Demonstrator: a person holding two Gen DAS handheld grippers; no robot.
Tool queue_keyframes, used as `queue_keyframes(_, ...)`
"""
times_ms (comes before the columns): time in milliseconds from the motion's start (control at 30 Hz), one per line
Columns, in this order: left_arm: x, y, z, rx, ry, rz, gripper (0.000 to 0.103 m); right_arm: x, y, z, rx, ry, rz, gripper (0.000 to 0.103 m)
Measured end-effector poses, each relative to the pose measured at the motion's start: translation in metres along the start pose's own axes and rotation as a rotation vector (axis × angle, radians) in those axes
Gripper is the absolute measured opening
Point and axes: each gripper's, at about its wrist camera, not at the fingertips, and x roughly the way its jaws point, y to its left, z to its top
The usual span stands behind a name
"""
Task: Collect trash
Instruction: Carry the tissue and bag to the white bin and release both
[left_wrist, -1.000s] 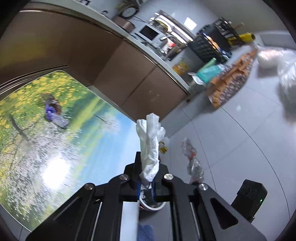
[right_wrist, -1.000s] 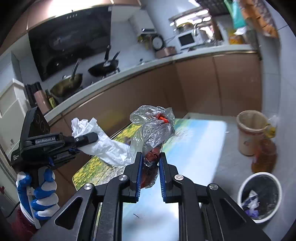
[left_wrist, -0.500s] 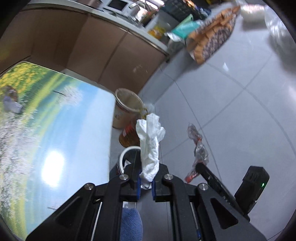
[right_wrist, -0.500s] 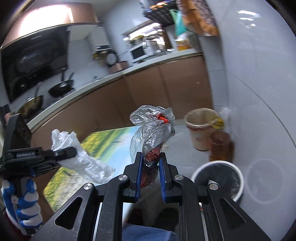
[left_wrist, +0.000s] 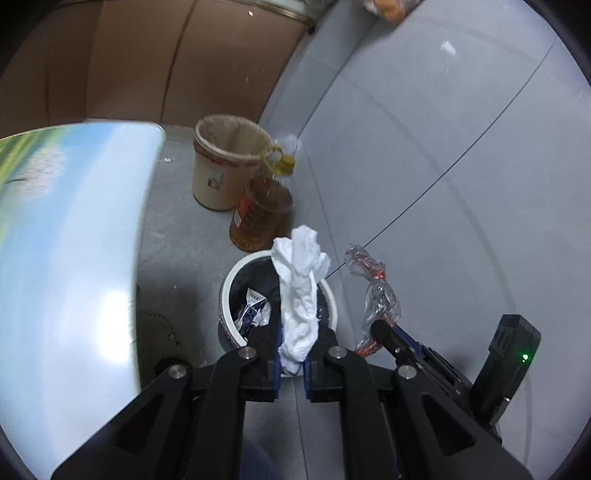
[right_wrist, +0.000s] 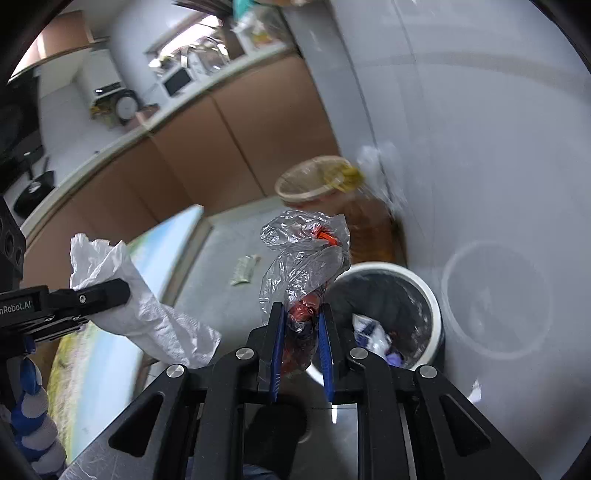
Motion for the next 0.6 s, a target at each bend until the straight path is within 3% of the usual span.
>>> queue_keyframes(300, 0.127, -0.010, 0.024, 0.035, 0.108, 0.034, 0.011, 0.082, -0.044, 0.000, 0.050, 0.095, -0.086, 0.020)
queue_keyframes(400, 0.154, -0.005, 0.025, 0.026, 0.134, 0.039, 0.020, 0.104, -0.053, -0.004, 0.053, 0.121, -0.113, 0.024)
queue_keyframes(500, 0.170, 0.003, 0.024, -0.010, 0.156, 0.015, 0.038, 0.119, -0.060, -0.007, 0.062, 0.141, -0.137, 0.034)
queue_keyframes(600, 0.178, 0.008, 0.027, -0.035, 0.159, -0.003, 0.041, 0.122, -0.061, -0.008, 0.066, 0.146, -0.149, 0.039)
